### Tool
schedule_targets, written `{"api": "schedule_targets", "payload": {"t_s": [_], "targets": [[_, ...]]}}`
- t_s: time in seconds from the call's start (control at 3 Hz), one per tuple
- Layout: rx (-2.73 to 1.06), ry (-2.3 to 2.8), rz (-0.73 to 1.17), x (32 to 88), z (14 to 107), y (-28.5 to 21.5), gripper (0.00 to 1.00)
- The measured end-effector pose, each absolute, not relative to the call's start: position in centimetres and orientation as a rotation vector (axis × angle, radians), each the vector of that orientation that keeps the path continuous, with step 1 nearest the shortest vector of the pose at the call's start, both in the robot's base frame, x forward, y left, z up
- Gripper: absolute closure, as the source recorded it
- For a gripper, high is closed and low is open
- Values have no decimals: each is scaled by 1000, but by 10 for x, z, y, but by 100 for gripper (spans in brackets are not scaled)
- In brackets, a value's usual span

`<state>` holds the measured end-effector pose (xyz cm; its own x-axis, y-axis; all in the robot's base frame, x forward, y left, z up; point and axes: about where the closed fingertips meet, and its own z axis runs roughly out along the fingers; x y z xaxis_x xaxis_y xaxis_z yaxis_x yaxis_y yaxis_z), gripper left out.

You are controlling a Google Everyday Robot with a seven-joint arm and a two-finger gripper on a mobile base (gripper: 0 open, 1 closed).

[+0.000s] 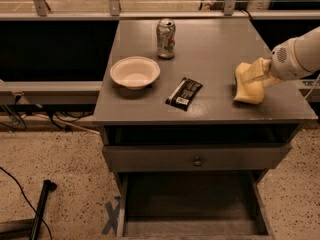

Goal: Pick sponge from middle drawer and place on counter

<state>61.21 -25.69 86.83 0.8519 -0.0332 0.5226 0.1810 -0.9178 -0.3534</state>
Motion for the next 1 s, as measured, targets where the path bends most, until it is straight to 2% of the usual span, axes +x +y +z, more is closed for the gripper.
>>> {"api": "schedule_targets", "payload": {"t_s": [0.67,1.0], "targets": [[-2632,-116,-743,613,864,-253,35],[-2631,-120,-736,614,862,-251,4]]}}
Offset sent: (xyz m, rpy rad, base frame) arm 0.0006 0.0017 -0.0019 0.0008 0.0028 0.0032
